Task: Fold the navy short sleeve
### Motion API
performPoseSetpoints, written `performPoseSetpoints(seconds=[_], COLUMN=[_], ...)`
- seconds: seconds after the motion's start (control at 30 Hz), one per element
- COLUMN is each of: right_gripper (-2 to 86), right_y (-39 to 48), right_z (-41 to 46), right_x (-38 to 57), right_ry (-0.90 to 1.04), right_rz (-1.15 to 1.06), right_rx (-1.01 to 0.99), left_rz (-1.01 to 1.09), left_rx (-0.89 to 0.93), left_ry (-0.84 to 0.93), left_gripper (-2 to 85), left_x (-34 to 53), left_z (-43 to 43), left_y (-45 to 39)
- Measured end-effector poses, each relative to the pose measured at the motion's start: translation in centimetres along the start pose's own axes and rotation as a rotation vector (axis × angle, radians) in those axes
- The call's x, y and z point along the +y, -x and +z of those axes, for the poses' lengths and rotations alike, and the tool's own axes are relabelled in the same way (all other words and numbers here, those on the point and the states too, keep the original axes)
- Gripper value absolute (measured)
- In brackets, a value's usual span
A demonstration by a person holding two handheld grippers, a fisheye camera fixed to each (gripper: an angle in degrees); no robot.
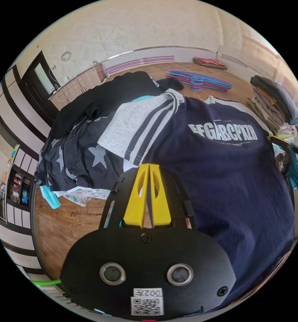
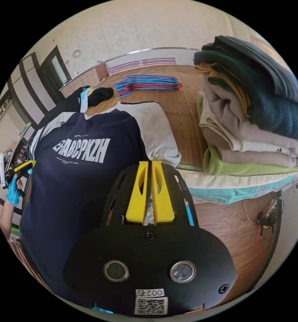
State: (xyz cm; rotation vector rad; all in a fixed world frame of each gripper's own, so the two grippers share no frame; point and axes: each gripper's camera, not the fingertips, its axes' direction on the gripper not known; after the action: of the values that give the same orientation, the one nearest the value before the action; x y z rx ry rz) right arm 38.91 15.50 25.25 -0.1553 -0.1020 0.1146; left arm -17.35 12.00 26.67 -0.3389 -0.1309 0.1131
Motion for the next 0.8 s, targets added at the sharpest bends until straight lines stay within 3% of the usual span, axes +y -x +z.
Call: performPoseSetpoints(seconds=[0.1,0.23,0.43,0.8], right_gripper=[-0.2,0.8,5.4,11.1], right_y=[-0.3,-0.6,-2.0,-4.9], right_z=[0.2,1.1,-0.5,0.1], right_x=[0.2,0.4,2.4,9.0], right_ry=[-0.025,0.023,-0.02,-0.005], right_rz=[0.005,-0.019,-0.019,0.088], right_rx=[0.028,-0.001,-0.069,-0.32], left_rz=[-0.028,-0.049,0.005,-0.005], left_rx=[-0.175,0.044,0.182,0.294], left_ry=[0.017,0.04,0.026,0.103], left_gripper=[-1.0,-0.9,0.8,3.2], left_x=[0.1,0.8,2.3,3.0], left_z=[0.3,0.9,0.5,3.8], left_y=[0.6,2.9,3.9,4.0])
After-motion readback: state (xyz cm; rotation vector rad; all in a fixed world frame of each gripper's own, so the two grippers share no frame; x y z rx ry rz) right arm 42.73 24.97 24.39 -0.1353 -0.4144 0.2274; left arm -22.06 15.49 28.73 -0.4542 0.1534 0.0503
